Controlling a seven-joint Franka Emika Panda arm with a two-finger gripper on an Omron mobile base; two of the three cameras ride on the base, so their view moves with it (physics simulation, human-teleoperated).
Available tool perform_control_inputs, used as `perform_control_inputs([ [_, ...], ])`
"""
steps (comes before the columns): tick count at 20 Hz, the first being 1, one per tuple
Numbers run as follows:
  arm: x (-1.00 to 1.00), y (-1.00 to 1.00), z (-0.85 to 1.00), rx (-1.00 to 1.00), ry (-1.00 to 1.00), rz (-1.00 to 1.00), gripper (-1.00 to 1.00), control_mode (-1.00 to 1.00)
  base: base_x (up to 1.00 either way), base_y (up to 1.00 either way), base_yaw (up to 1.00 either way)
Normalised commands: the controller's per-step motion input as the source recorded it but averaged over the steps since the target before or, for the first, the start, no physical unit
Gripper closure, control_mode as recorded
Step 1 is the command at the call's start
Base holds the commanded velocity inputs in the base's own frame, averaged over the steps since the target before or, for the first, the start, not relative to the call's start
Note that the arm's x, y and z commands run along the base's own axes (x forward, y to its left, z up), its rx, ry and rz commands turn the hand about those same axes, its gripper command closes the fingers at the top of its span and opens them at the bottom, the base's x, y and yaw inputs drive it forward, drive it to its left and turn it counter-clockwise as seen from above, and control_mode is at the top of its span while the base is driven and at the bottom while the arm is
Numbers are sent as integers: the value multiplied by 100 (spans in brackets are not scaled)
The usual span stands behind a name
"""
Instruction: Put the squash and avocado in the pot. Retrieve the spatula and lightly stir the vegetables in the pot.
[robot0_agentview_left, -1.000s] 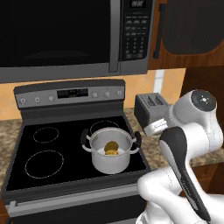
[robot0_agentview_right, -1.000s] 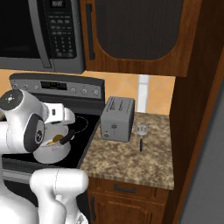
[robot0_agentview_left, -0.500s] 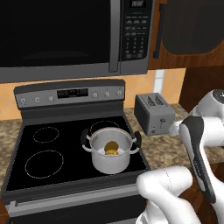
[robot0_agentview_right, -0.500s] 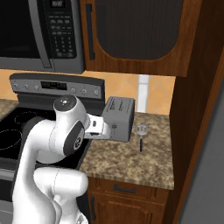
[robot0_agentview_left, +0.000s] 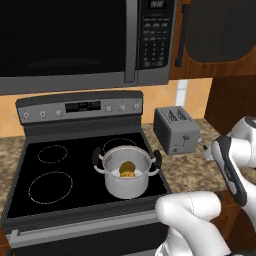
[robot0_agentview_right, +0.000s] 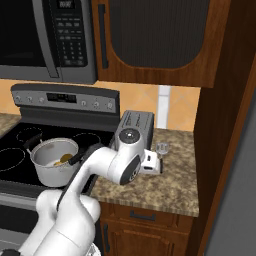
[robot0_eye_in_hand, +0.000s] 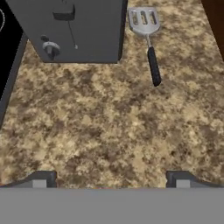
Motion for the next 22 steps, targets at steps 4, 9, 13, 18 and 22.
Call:
perform_control_inputs([
  [4,34,-49,-14,-1,7,0,-100,-100,0,0,0],
  [9,18,-27,-12,-7,0,0,-100,-100,0,0,0],
  [13,50,-33,-30,-4,0,0,-100,-100,0,0,0],
  [18,46,-26,-24,2,0,2,-100,-100,0,0,0],
  [22,32,-12,0,6,0,5,-100,-100,0,0,0],
])
